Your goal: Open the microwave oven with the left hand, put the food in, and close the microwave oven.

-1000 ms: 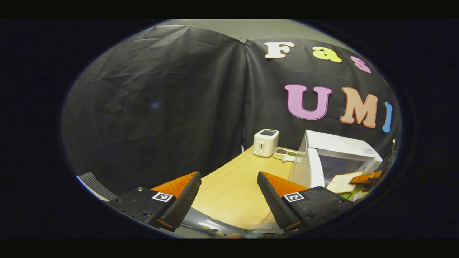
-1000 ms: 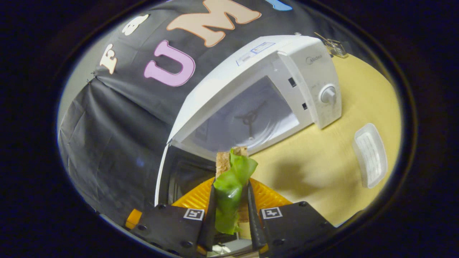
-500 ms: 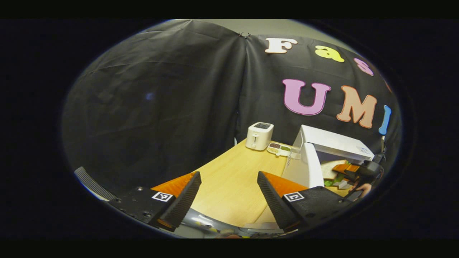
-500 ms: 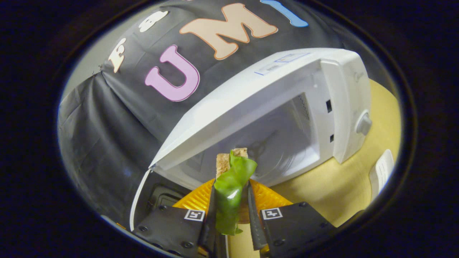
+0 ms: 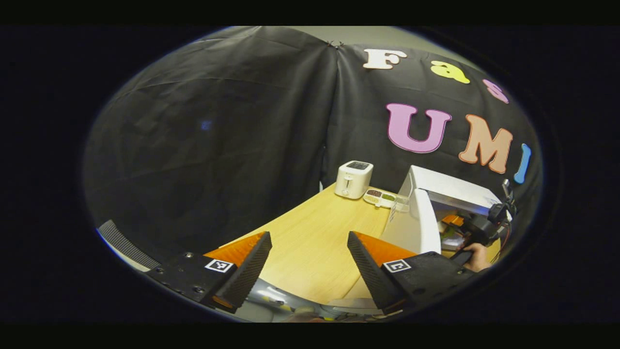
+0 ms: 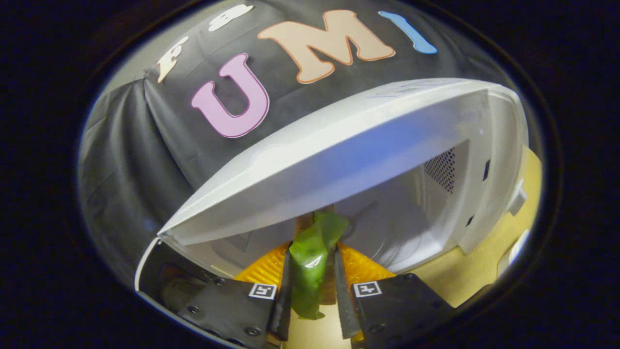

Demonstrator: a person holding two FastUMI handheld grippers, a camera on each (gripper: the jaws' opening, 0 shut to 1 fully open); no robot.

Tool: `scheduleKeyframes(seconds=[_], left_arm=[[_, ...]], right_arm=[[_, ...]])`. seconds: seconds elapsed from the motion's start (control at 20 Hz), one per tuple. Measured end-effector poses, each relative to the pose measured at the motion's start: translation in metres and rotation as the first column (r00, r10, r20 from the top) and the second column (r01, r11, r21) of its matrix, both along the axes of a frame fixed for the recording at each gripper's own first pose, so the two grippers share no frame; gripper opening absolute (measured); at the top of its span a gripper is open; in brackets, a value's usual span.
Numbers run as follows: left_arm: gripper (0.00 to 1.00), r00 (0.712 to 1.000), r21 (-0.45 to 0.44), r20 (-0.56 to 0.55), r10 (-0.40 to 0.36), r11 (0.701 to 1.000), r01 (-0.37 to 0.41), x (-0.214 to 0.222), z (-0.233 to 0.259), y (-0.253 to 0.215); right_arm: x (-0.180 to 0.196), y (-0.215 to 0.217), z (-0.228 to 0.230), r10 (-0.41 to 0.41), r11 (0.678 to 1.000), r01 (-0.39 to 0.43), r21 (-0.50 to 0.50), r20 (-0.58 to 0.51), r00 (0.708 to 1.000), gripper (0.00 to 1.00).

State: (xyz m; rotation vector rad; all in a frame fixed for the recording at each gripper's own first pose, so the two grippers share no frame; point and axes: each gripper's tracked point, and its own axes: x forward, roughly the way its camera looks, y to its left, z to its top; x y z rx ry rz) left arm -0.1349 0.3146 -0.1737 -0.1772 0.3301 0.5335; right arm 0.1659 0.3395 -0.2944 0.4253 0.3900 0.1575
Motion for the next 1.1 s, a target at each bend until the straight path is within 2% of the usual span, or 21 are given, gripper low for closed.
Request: scheduleKeyframes(seconds=[0.05,0.2,0.4,0.45,0.5,0.55,0.65,0.7,0.75,0.8,0.85,0.9,0.95,1.05,1.1], left_arm=[[0.96,1.000,0.002,0.001,0.002,1.000,-0.002,-0.003,-0.001,0.000],[0.96,1.000,0.002,0.000,0.004,1.000,-0.004,-0.005,0.000,-0.001],[0.94,1.000,0.003,-0.008,0.011,1.000,-0.011,-0.005,-0.002,0.001],[0.96,1.000,0.004,-0.007,0.013,1.000,-0.013,-0.005,-0.003,0.002],[0.94,1.000,0.003,-0.007,0.013,1.000,-0.013,-0.004,-0.002,0.002],[0.96,1.000,0.000,-0.007,0.011,1.000,-0.011,-0.005,-0.003,0.001],[0.94,1.000,0.000,-0.008,0.005,1.000,-0.005,-0.005,-0.004,0.000],[0.97,1.000,0.001,-0.008,0.001,1.000,-0.001,-0.005,-0.004,0.001],[0.94,1.000,0.001,-0.008,-0.002,1.000,0.002,-0.005,-0.004,0.000],[0.94,1.000,0.002,-0.010,-0.005,1.000,0.005,-0.004,-0.004,0.000],[0.94,1.000,0.003,-0.012,-0.008,1.000,0.008,-0.004,-0.004,-0.001],[0.97,1.000,0.001,-0.013,-0.011,1.000,0.011,-0.004,-0.005,-0.001],[0.96,1.000,-0.002,-0.014,-0.017,1.000,0.016,-0.003,-0.006,-0.002],[0.97,0.999,-0.011,-0.015,-0.031,0.999,0.031,-0.003,-0.008,-0.005],[0.96,0.999,-0.016,-0.017,-0.038,0.999,0.038,-0.003,-0.009,-0.006]], right_arm=[[0.004,-0.002,-0.001,-0.005,1.000,0.006,-0.024,0.014,1.000,0.35],[0.012,-0.010,-0.011,-0.039,0.997,0.039,-0.064,0.007,0.999,0.36],[0.019,-0.025,-0.017,-0.066,0.986,0.066,-0.151,0.008,0.998,0.52],[0.021,-0.029,-0.016,-0.072,0.981,0.075,-0.179,0.022,0.997,0.54],[0.022,-0.035,-0.016,-0.075,0.972,0.081,-0.220,0.031,0.997,0.59],[0.023,-0.040,-0.019,-0.075,0.964,0.080,-0.253,0.030,0.997,0.61],[0.027,-0.047,-0.024,-0.075,0.958,0.077,-0.277,0.018,0.997,0.67],[0.026,-0.051,-0.026,-0.074,0.955,0.074,-0.287,0.011,0.997,0.67],[0.026,-0.055,-0.027,-0.070,0.953,0.070,-0.295,0.008,0.997,0.84],[0.025,-0.058,-0.027,-0.065,0.951,0.065,-0.303,0.008,0.998,0.81],[0.023,-0.060,-0.026,-0.061,0.949,0.062,-0.310,0.011,0.998,0.89],[0.021,-0.062,-0.024,-0.059,0.946,0.060,-0.318,0.013,0.998,0.84],[0.019,-0.063,-0.022,-0.055,0.945,0.057,-0.322,0.016,0.998,0.88],[0.011,-0.065,-0.018,-0.045,0.941,0.050,-0.334,0.020,0.999,0.90],[0.005,-0.064,-0.014,-0.038,0.941,0.044,-0.334,0.025,0.999,0.96]])
